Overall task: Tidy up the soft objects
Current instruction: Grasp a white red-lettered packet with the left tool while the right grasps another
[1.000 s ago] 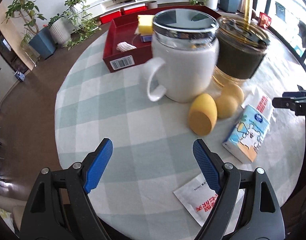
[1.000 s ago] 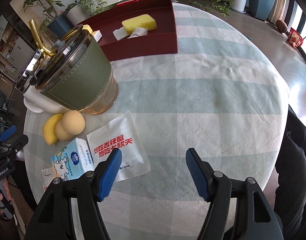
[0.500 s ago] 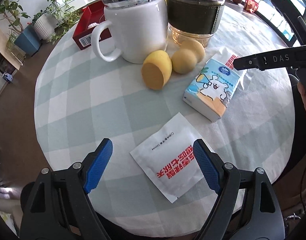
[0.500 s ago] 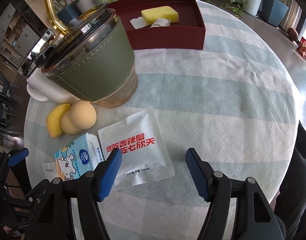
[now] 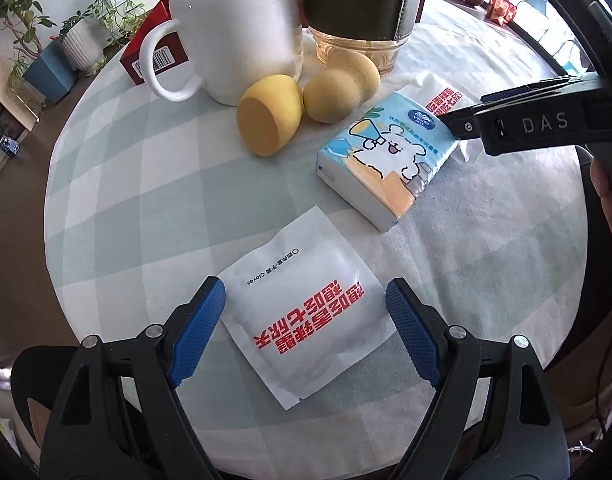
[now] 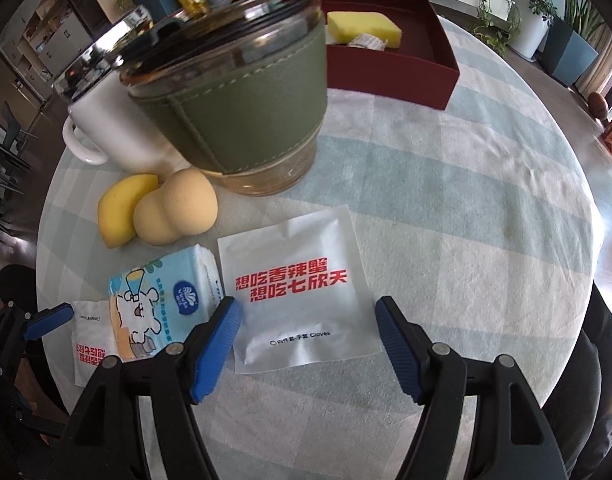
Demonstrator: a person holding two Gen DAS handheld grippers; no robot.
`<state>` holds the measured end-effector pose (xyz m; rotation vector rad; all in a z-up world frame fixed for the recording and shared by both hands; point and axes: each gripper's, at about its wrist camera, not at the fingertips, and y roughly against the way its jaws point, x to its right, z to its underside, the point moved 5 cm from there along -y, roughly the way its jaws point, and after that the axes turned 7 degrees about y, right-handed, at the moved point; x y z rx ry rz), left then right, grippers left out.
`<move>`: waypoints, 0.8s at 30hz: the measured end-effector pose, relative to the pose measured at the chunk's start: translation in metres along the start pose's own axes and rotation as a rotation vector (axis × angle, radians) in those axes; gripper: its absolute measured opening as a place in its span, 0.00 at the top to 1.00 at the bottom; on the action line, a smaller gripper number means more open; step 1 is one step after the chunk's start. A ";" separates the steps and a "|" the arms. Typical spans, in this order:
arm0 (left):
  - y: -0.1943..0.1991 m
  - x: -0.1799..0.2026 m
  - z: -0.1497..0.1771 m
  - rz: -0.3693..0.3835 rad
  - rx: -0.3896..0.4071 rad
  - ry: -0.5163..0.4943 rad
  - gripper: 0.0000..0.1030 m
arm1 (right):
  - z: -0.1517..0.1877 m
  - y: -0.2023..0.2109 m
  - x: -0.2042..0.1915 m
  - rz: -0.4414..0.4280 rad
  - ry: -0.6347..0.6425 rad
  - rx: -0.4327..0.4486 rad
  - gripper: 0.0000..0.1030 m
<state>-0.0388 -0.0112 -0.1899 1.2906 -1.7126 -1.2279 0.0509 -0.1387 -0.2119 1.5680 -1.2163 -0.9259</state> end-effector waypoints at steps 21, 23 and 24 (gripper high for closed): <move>-0.012 -0.015 -0.006 0.014 0.037 0.153 0.02 | 0.020 0.005 -0.042 0.044 0.087 0.013 0.28; -0.009 -0.014 -0.005 0.020 0.048 0.151 0.12 | 0.023 0.008 -0.045 0.041 0.085 0.019 0.28; -0.007 -0.014 -0.002 0.020 0.055 0.147 0.16 | 0.025 0.009 -0.045 0.038 0.083 0.022 0.29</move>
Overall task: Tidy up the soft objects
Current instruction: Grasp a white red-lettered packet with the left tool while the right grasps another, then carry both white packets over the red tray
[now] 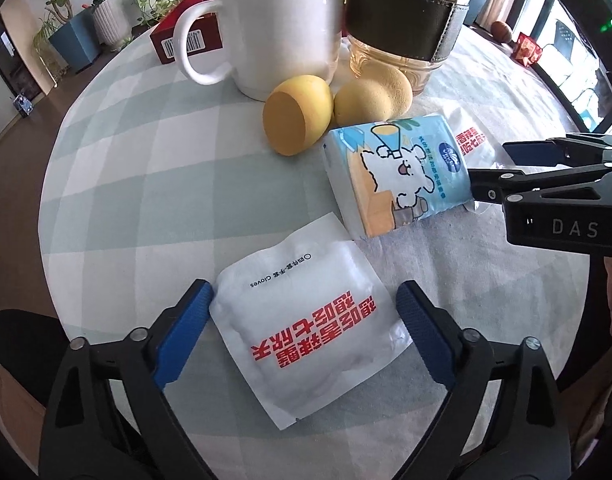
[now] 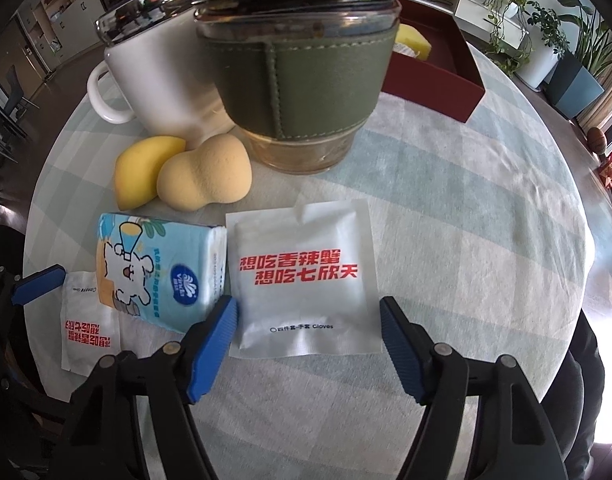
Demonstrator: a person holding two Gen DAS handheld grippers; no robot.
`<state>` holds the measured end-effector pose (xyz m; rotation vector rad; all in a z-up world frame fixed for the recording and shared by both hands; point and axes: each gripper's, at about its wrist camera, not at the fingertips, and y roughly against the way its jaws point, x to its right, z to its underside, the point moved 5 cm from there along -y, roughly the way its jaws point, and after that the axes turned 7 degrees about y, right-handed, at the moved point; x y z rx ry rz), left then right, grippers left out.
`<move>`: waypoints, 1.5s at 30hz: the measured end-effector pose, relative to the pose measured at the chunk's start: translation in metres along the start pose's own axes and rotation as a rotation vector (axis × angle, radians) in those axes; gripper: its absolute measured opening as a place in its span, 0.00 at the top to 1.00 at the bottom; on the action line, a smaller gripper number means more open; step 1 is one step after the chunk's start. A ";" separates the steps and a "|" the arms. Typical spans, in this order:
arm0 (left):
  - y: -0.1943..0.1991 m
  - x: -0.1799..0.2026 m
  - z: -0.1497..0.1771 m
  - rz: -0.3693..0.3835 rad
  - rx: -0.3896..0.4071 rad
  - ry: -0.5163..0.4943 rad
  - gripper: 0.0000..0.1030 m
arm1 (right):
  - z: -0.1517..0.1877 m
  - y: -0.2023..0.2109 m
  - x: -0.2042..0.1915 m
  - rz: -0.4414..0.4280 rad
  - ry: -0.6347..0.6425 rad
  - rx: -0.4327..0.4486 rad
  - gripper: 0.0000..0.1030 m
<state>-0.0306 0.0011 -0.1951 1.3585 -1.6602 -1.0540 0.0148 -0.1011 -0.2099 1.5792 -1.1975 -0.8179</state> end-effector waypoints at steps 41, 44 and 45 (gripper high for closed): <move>0.032 -0.105 -0.060 -0.115 0.124 0.145 0.36 | 0.017 0.051 0.095 0.075 -0.181 0.062 0.42; 0.030 -0.123 -0.071 -0.149 0.132 0.163 0.36 | 0.014 0.051 0.106 0.088 -0.197 0.060 0.42; 0.029 -0.127 -0.075 -0.158 0.134 0.168 0.36 | 0.013 0.051 0.110 0.093 -0.202 0.061 0.42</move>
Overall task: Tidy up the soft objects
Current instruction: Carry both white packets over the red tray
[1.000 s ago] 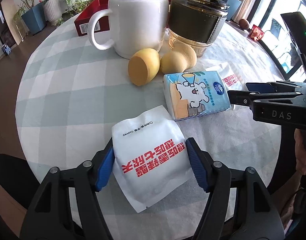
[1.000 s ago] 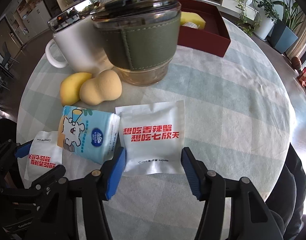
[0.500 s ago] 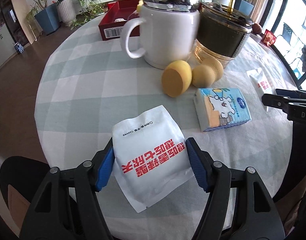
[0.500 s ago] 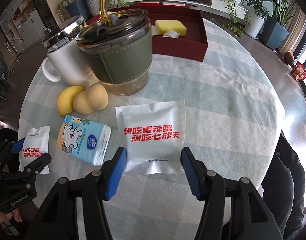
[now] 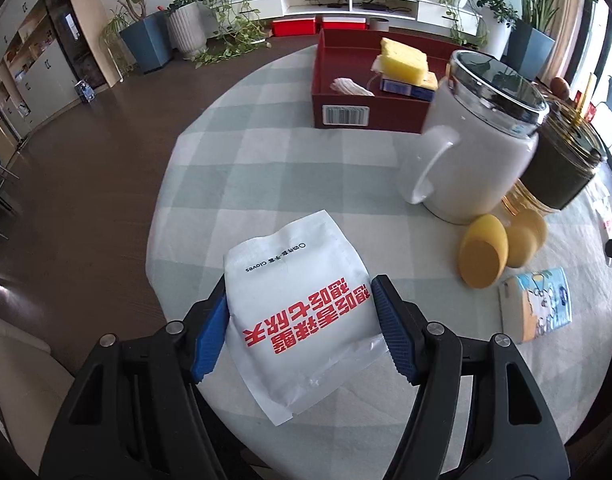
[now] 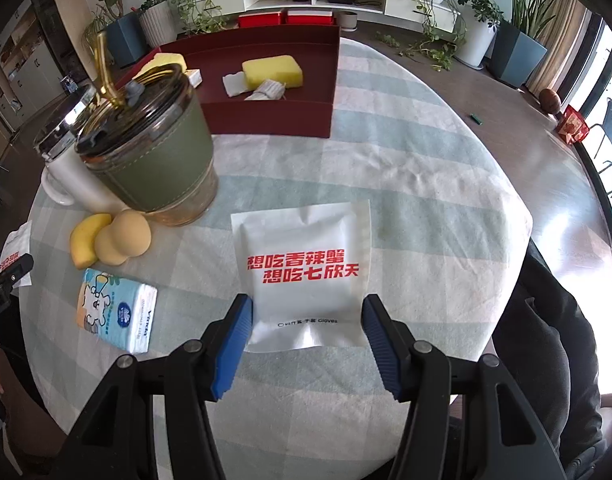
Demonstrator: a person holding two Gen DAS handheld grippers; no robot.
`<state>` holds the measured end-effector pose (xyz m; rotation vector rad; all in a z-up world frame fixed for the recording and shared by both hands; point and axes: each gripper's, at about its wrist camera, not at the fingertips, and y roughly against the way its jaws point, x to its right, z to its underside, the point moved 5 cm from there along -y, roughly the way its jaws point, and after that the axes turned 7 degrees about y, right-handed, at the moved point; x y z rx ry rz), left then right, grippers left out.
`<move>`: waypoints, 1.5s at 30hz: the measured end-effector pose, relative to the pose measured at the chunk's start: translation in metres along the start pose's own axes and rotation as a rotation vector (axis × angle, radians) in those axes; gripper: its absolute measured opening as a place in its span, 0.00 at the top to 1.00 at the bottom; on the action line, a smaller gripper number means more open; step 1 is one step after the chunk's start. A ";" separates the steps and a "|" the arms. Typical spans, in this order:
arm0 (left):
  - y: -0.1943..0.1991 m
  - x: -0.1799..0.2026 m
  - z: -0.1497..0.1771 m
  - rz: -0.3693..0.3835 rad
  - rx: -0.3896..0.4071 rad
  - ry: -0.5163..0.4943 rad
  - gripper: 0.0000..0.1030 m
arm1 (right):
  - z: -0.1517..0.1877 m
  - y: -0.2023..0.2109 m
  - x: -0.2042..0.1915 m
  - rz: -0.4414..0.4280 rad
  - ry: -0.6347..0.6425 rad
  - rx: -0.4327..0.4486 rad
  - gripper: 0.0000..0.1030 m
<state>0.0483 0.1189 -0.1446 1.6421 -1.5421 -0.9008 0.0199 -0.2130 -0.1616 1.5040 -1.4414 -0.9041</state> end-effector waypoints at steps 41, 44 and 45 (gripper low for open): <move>-0.096 0.075 -0.197 0.028 0.084 -0.165 0.36 | -0.208 -0.068 -0.003 -0.058 0.095 0.047 0.42; -0.103 0.089 -0.203 0.044 0.079 -0.199 0.36 | -0.217 -0.077 -0.011 -0.072 0.122 0.043 0.42; -0.106 0.094 -0.204 0.049 0.076 -0.208 0.36 | -0.221 -0.080 -0.013 -0.070 0.131 0.039 0.42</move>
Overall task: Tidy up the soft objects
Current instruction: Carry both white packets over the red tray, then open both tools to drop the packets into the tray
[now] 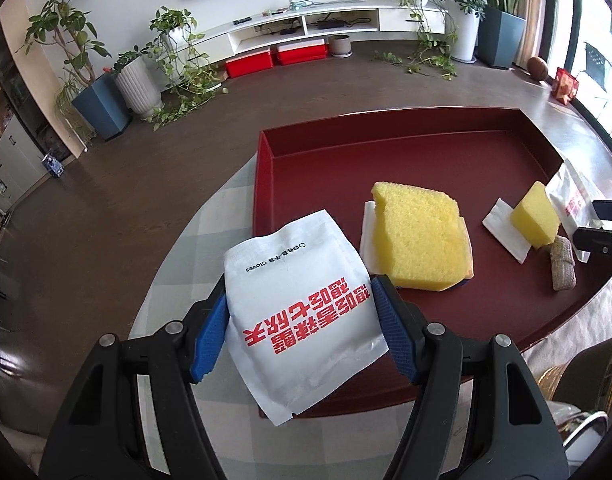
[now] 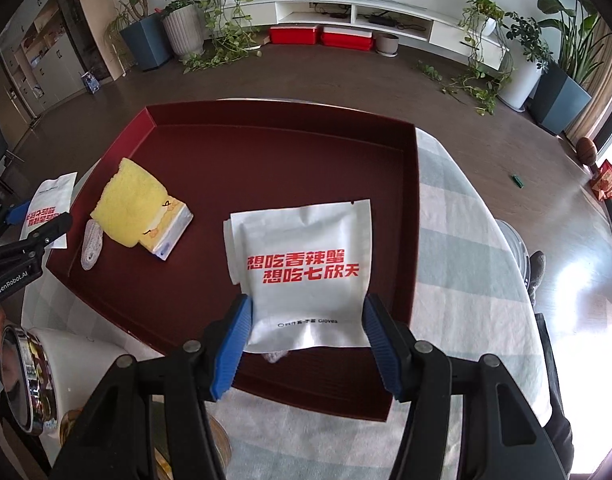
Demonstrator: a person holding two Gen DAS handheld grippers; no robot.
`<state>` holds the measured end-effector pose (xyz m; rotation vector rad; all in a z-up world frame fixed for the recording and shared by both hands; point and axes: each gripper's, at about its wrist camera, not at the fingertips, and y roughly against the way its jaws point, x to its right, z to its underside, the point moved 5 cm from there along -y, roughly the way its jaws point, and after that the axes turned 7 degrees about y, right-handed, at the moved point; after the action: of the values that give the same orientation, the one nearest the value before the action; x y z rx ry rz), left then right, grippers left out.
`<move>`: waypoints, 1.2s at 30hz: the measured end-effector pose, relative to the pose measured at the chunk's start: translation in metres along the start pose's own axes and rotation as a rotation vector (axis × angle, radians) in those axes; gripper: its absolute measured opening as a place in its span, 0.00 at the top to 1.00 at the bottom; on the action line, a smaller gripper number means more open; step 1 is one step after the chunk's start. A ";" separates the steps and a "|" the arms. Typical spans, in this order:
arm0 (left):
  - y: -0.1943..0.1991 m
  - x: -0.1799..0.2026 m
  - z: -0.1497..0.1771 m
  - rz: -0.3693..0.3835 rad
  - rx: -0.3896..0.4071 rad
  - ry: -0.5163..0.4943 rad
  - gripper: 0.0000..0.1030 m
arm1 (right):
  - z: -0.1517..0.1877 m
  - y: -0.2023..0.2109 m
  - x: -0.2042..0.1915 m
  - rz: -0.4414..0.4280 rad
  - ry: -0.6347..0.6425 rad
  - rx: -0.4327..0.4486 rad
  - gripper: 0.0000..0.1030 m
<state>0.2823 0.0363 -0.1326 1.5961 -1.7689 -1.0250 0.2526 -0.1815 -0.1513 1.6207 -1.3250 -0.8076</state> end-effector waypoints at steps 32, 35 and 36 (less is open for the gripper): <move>-0.015 0.071 -0.036 -0.056 0.097 -0.250 0.20 | -0.041 -0.040 -0.020 -0.011 0.067 -0.032 0.39; -0.013 0.069 -0.040 -0.054 0.099 -0.237 0.16 | -0.042 -0.037 -0.016 -0.021 0.041 -0.033 0.39; -0.013 0.067 -0.041 -0.049 0.098 -0.225 0.14 | -0.042 -0.036 -0.015 -0.019 0.039 -0.030 0.39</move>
<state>0.3126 -0.0368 -0.1262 1.6441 -1.9630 -1.1977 0.3014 -0.1558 -0.1671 1.6198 -1.2656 -0.7997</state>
